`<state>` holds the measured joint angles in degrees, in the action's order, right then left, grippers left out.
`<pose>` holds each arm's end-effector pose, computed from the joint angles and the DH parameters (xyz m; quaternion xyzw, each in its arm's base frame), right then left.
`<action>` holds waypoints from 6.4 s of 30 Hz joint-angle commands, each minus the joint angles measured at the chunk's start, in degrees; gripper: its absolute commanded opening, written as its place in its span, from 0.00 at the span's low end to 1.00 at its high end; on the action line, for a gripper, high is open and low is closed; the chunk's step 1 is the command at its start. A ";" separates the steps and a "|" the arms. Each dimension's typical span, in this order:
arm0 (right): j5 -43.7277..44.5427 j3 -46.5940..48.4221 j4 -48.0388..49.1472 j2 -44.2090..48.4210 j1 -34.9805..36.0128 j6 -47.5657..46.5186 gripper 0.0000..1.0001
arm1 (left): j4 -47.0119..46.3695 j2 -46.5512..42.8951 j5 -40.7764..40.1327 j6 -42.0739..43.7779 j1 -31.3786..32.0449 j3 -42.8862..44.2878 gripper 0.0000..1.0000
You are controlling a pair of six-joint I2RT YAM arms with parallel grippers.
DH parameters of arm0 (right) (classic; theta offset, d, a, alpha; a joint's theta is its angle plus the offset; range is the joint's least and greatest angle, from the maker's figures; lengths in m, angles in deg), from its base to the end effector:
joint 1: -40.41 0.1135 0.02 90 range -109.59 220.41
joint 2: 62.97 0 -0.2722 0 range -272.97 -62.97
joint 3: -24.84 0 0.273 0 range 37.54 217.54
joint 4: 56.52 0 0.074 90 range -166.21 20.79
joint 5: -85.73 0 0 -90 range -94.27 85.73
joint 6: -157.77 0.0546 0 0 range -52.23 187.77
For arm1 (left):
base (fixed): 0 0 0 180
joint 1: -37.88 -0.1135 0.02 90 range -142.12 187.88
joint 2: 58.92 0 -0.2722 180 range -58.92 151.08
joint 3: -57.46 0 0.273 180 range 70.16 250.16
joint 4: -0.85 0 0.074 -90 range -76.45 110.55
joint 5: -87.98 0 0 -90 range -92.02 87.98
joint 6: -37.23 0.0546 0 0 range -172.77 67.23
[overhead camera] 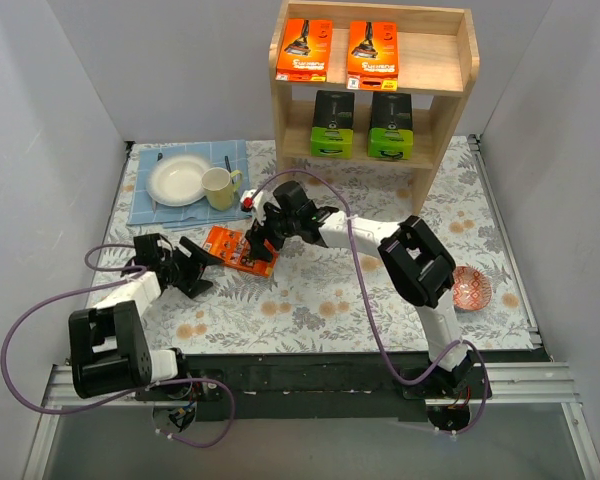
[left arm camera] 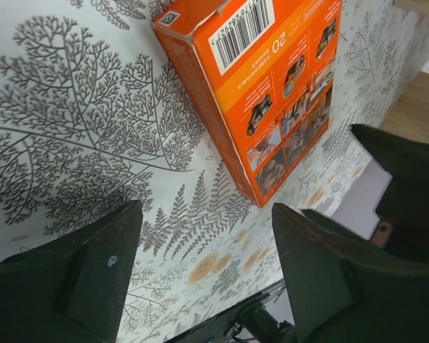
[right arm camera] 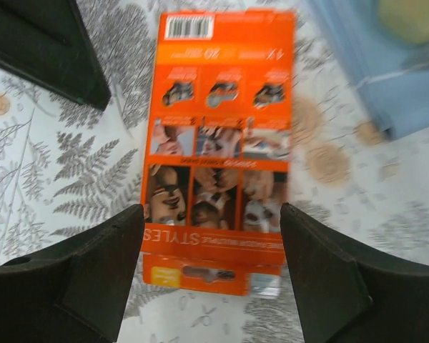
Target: Place and organize the shaving razors onto the shelf
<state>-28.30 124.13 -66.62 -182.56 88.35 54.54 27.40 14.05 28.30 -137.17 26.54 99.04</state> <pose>0.3300 0.3990 0.1928 -0.5209 0.6780 0.3174 0.4101 0.2384 0.0197 0.1289 -0.6395 0.6759 -0.3606 0.0646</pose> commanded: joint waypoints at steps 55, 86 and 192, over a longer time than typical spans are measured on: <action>-14.82 -5.46 12.70 0.94 4.43 31.34 0.83 | -13.49 11.50 0.25 -3.57 4.13 0.12 0.51; -1.90 -12.39 7.88 9.00 7.52 18.08 0.92 | -20.88 -0.37 15.46 -11.40 10.54 -5.24 0.61; -13.04 -40.01 3.57 34.50 -16.99 50.78 0.10 | -8.60 8.51 28.29 3.78 24.53 10.39 0.11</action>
<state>-35.91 81.38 -56.74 -152.60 74.12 116.57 9.23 27.21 52.70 -146.66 54.87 103.46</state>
